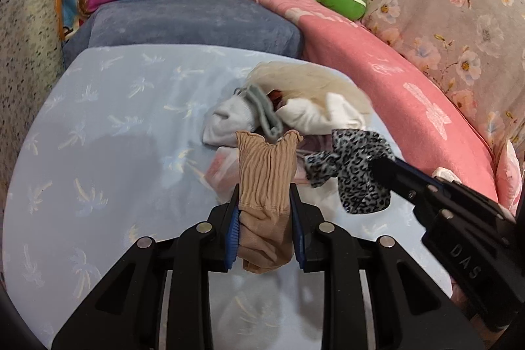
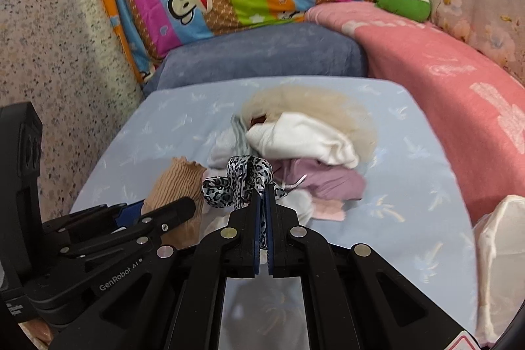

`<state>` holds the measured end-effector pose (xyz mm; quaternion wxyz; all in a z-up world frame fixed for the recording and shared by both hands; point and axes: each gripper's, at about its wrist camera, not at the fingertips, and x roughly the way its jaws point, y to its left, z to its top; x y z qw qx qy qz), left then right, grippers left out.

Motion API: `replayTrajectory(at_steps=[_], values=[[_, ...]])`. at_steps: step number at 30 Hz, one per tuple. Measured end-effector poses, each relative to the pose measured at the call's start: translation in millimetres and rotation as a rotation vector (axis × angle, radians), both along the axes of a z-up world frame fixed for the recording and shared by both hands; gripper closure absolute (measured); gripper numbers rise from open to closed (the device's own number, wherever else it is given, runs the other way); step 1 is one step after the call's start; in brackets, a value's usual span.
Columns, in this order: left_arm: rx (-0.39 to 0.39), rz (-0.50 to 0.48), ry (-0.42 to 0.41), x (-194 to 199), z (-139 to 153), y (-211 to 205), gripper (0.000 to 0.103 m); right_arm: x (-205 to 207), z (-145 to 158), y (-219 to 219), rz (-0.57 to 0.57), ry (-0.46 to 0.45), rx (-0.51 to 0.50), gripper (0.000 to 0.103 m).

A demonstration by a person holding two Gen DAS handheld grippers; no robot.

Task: Collect trash
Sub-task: 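Carry the stocking and leopard cloth over the white bin with both grippers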

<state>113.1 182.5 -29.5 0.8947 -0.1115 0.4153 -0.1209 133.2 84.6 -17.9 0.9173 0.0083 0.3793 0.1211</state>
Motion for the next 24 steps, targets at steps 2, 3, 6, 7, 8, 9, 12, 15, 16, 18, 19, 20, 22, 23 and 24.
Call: replayTrajectory(at_steps=[2,3,6,7,8,9,12,15,16,18,19,20,22,23,24], values=[[0.008,-0.010,-0.018,-3.0,7.5,-8.7,0.077,-6.6,12.9,-10.7,-0.015,-0.028,0.007,0.101],[0.011,-0.016,-0.027,-4.3,10.8,-12.7,0.077,-10.8,20.0,-17.3,-0.025,-0.045,0.009,0.101],[0.021,-0.044,-0.058,-9.4,23.5,-29.9,0.077,-21.0,38.5,-38.1,-0.059,-0.084,0.015,0.101],[0.024,-0.053,-0.068,-11.0,27.5,-36.7,0.077,-24.1,44.8,-45.6,-0.070,-0.095,0.017,0.101],[0.025,-0.063,-0.077,-12.3,31.1,-42.3,0.077,-28.0,49.8,-53.5,-0.083,-0.107,0.017,0.101],[0.026,-0.073,-0.086,-13.4,35.3,-50.0,0.077,-33.1,55.8,-63.2,-0.101,-0.121,0.017,0.101],[0.031,-0.112,-0.116,-17.4,47.7,-73.3,0.077,-45.7,69.0,-89.5,-0.142,-0.151,0.018,0.101],[0.032,-0.157,-0.145,-22.0,59.5,-98.9,0.077,-59.2,80.6,-118.2,-0.186,-0.178,0.013,0.101],[0.032,-0.174,-0.154,-23.9,63.2,-108.1,0.077,-63.8,84.6,-128.6,-0.203,-0.187,0.011,0.101],[0.033,-0.203,-0.171,-28.0,69.5,-126.2,0.077,-72.0,89.8,-145.7,-0.231,-0.199,0.007,0.101],[0.033,-0.222,-0.180,-29.9,72.8,-137.1,0.077,-76.7,92.3,-156.0,-0.247,-0.204,0.006,0.101],[0.033,-0.235,-0.188,-32.1,75.6,-145.7,0.077,-80.5,93.5,-163.8,-0.261,-0.208,0.004,0.101],[0.037,-0.266,-0.202,-35.4,80.0,-165.3,0.077,-89.0,95.5,-182.5,-0.292,-0.216,0.003,0.101],[0.039,-0.279,-0.207,-36.6,81.7,-174.6,0.077,-92.9,95.9,-191.7,-0.308,-0.218,0.002,0.101],[0.042,-0.293,-0.211,-37.5,83.1,-184.5,0.077,-95.8,96.0,-199.0,-0.321,-0.220,0.001,0.101]])
